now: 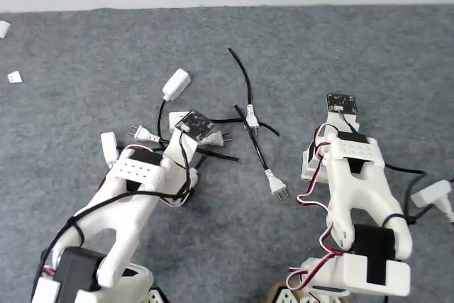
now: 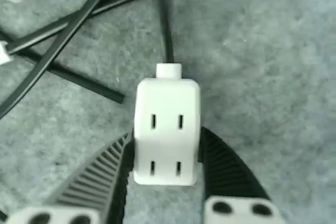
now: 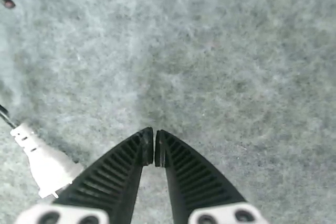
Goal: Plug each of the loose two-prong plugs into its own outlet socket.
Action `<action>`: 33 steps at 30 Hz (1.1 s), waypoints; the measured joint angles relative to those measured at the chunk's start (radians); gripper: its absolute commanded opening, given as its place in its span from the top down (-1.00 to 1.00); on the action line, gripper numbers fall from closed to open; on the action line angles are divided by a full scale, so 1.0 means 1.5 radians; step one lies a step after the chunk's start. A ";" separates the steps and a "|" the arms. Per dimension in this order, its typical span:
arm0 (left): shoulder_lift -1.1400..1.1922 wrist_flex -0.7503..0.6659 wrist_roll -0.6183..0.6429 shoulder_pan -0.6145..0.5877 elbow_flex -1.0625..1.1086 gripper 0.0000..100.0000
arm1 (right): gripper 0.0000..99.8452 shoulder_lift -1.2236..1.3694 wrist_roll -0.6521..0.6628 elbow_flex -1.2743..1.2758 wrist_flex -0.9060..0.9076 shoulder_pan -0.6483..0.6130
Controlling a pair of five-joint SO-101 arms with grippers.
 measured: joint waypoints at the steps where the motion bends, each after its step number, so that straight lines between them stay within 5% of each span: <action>1: 0.000 0.000 0.000 0.007 0.000 0.98 | 0.98 0.000 0.000 0.000 0.000 0.000; 5: 0.000 0.033 0.056 0.045 -0.003 0.98 | 0.98 0.000 0.000 0.000 0.000 0.000; 16: 0.004 0.134 0.446 0.110 -0.110 0.97 | 0.98 0.000 0.000 0.000 0.000 0.000; 27: 0.012 -0.032 0.525 0.115 -0.045 0.96 | 0.98 0.000 0.000 0.000 0.000 -0.001; 33: 0.012 -0.038 0.523 0.134 -0.045 0.58 | 0.98 0.000 0.000 0.000 0.000 0.000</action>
